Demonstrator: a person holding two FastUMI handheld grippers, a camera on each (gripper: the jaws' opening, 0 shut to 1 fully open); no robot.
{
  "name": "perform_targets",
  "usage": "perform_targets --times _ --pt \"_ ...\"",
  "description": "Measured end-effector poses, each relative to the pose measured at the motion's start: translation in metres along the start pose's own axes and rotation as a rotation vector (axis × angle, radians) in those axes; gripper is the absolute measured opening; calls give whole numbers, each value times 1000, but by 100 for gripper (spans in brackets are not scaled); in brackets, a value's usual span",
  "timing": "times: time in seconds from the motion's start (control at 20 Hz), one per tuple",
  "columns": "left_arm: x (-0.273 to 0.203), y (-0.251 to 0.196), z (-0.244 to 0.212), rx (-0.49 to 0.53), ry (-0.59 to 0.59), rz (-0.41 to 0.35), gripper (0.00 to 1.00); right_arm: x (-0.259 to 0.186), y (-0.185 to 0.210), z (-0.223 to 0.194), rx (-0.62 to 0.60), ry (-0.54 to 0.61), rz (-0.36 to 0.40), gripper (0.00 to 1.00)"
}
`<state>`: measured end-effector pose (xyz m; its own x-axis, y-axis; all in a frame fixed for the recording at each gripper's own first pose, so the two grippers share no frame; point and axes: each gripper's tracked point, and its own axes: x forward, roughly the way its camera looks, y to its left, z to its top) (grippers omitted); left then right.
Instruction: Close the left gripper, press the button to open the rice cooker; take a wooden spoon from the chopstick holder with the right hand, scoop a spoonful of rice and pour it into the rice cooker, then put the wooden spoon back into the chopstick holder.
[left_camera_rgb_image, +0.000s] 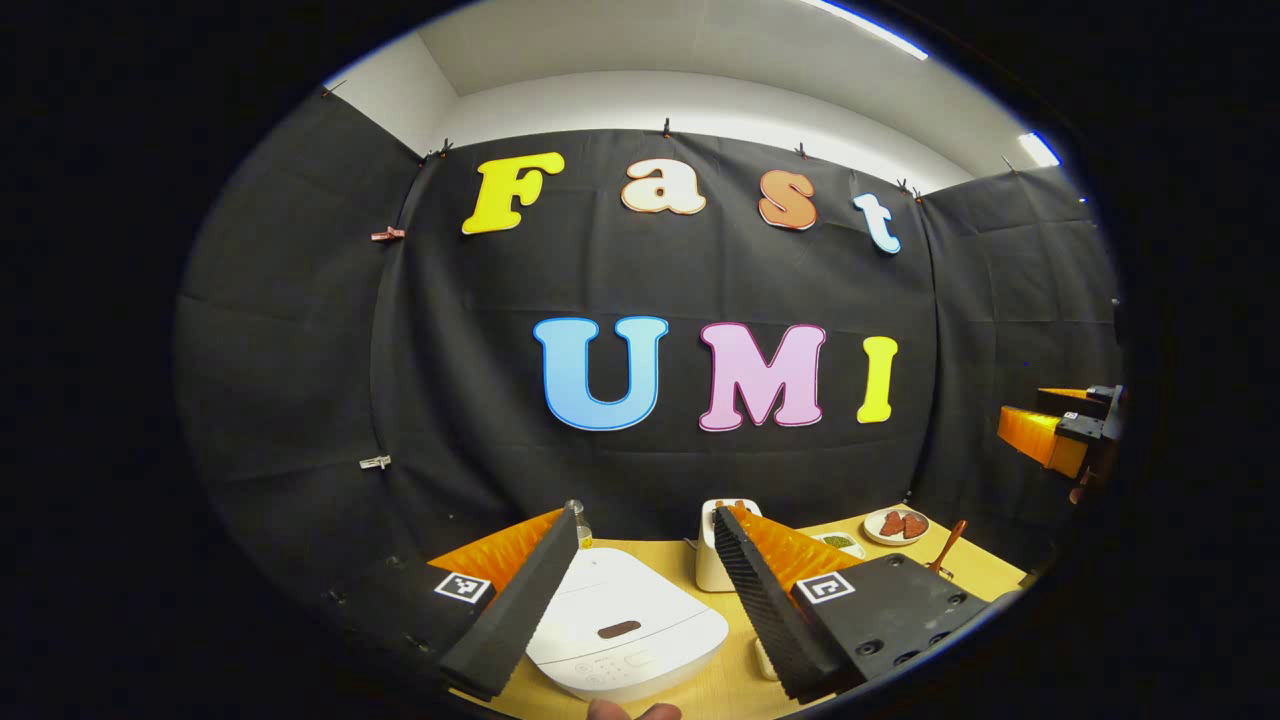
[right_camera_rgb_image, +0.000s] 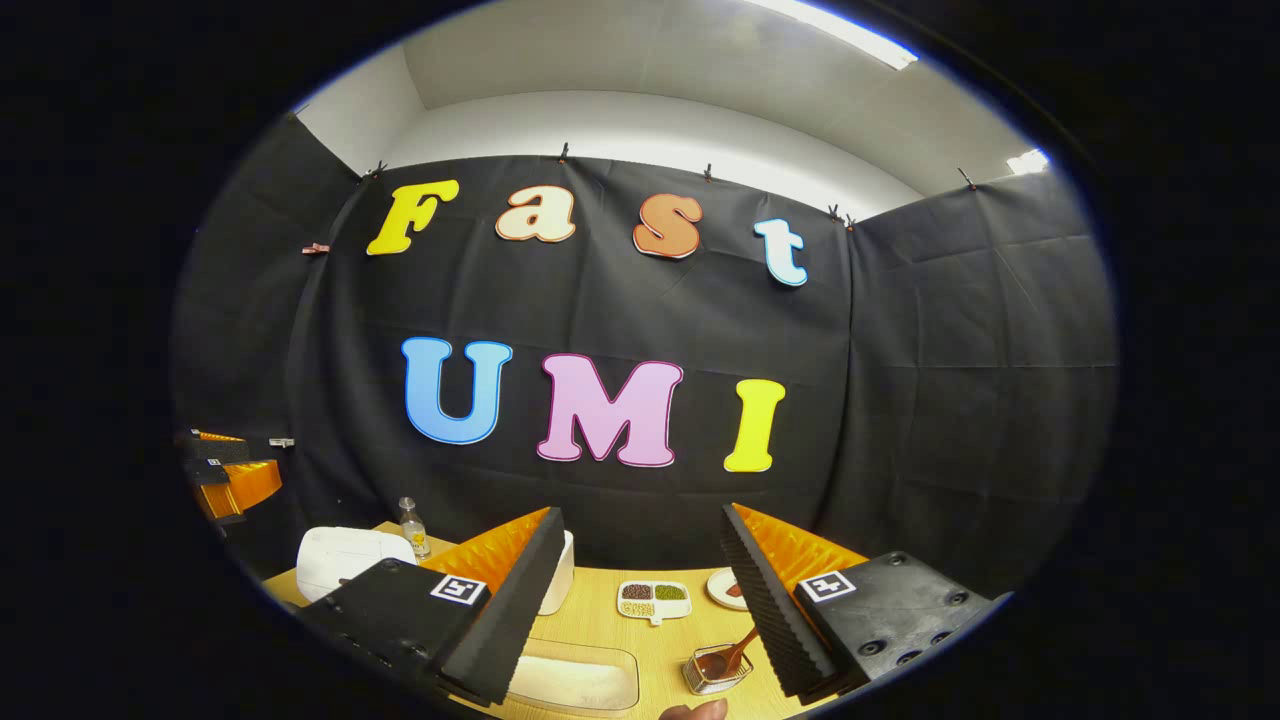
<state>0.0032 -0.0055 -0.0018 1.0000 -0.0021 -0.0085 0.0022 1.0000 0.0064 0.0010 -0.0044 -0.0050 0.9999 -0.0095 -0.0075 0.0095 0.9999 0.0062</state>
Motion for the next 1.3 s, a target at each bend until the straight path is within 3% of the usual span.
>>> perform_targets --times 0.65,0.75,0.85,1.0,1.2,1.3 --pt "-4 0 -3 4 4 -30 93 -6 -3 -2 7 4 -12 97" --pt "-7 -1 -4 14 4 -40 85 -8 -3 -2 8 4 -12 97" --pt "-6 5 -9 21 25 -38 54 -9 -5 -2 6 4 -14 97" --pt "-2 9 -24 56 88 -113 8 -13 -6 -2 10 5 -13 97" --pt "24 12 -57 95 209 -268 7 -17 -10 -4 11 6 -16 97" --pt "29 2 -87 93 326 -409 6 -20 -12 -6 18 12 -18 97"
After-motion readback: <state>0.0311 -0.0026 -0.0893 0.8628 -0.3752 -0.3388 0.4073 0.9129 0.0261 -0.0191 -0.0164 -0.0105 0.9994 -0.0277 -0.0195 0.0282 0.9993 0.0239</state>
